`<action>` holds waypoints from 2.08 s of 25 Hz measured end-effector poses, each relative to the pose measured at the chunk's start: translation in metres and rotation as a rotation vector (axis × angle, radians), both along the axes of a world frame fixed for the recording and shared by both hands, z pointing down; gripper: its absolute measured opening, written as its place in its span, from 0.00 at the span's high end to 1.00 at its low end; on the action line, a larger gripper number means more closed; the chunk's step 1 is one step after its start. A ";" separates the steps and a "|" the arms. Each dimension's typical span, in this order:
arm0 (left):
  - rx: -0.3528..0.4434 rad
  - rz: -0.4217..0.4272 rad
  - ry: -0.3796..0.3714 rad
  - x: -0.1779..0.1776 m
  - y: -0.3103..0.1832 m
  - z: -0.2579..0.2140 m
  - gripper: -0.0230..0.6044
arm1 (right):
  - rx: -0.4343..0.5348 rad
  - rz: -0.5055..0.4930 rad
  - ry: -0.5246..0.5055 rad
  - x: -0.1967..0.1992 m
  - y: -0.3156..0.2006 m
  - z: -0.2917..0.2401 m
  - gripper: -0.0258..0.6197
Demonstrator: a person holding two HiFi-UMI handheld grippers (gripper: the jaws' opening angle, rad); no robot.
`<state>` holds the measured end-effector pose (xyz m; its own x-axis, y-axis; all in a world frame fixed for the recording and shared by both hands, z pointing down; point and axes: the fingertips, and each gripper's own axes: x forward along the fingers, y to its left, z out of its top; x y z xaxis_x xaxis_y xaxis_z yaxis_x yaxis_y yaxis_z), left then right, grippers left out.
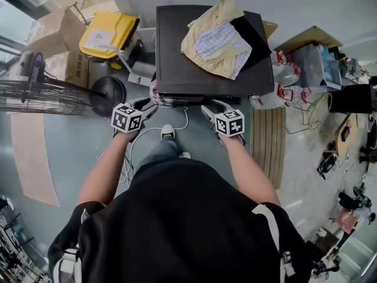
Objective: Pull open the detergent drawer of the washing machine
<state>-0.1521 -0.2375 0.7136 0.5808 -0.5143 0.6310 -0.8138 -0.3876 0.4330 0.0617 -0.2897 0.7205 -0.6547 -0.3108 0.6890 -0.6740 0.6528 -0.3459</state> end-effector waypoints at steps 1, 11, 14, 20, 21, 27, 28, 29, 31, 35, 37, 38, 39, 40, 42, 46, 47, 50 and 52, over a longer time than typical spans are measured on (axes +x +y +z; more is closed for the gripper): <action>-0.004 0.001 -0.002 0.000 -0.001 0.004 0.67 | -0.003 0.001 0.001 -0.001 0.000 0.002 0.64; -0.046 0.018 -0.008 -0.002 -0.008 0.034 0.67 | -0.031 -0.004 0.013 -0.011 -0.004 0.021 0.65; -0.055 0.033 -0.013 0.001 -0.010 0.042 0.68 | -0.039 -0.003 0.023 -0.013 -0.005 0.026 0.65; -0.071 0.069 -0.013 0.012 -0.014 0.055 0.69 | -0.055 0.002 0.031 -0.016 -0.010 0.037 0.66; -0.074 0.072 -0.012 0.013 -0.014 0.057 0.70 | -0.060 0.003 0.033 -0.017 -0.010 0.039 0.66; -0.084 0.098 -0.017 0.016 -0.021 0.067 0.71 | -0.073 0.001 0.037 -0.019 -0.015 0.048 0.66; -0.085 0.102 -0.017 0.017 -0.022 0.068 0.71 | -0.075 0.001 0.037 -0.019 -0.015 0.049 0.66; -0.085 0.107 -0.017 0.018 -0.023 0.069 0.71 | -0.077 0.002 0.037 -0.019 -0.015 0.050 0.66; -0.086 0.112 -0.018 0.020 -0.025 0.070 0.72 | -0.081 0.003 0.037 -0.020 -0.016 0.051 0.66; -0.092 0.118 -0.016 0.023 -0.026 0.073 0.72 | -0.087 -0.003 0.034 -0.024 -0.017 0.055 0.67; -0.092 0.123 -0.019 0.024 -0.027 0.075 0.73 | -0.089 -0.007 0.034 -0.026 -0.017 0.056 0.67; -0.092 0.124 -0.020 0.025 -0.028 0.076 0.73 | -0.089 -0.008 0.035 -0.026 -0.017 0.057 0.67; -0.091 0.125 -0.020 0.025 -0.029 0.076 0.73 | -0.088 -0.006 0.036 -0.025 -0.017 0.058 0.68; -0.091 0.125 -0.021 0.025 -0.029 0.077 0.74 | -0.086 -0.004 0.036 -0.025 -0.017 0.058 0.69; -0.092 0.122 -0.022 0.025 -0.028 0.078 0.74 | -0.085 0.001 0.035 -0.024 -0.017 0.058 0.70; -0.097 0.108 -0.018 0.025 -0.029 0.080 0.76 | -0.081 0.004 0.040 -0.022 -0.018 0.060 0.73; -0.098 0.106 -0.018 0.025 -0.029 0.080 0.76 | -0.081 0.005 0.041 -0.022 -0.019 0.060 0.74; -0.105 0.099 -0.014 0.024 -0.029 0.079 0.77 | -0.079 0.005 0.040 -0.022 -0.018 0.059 0.74; -0.109 0.096 -0.016 0.024 -0.028 0.080 0.77 | -0.080 0.003 0.040 -0.022 -0.017 0.059 0.74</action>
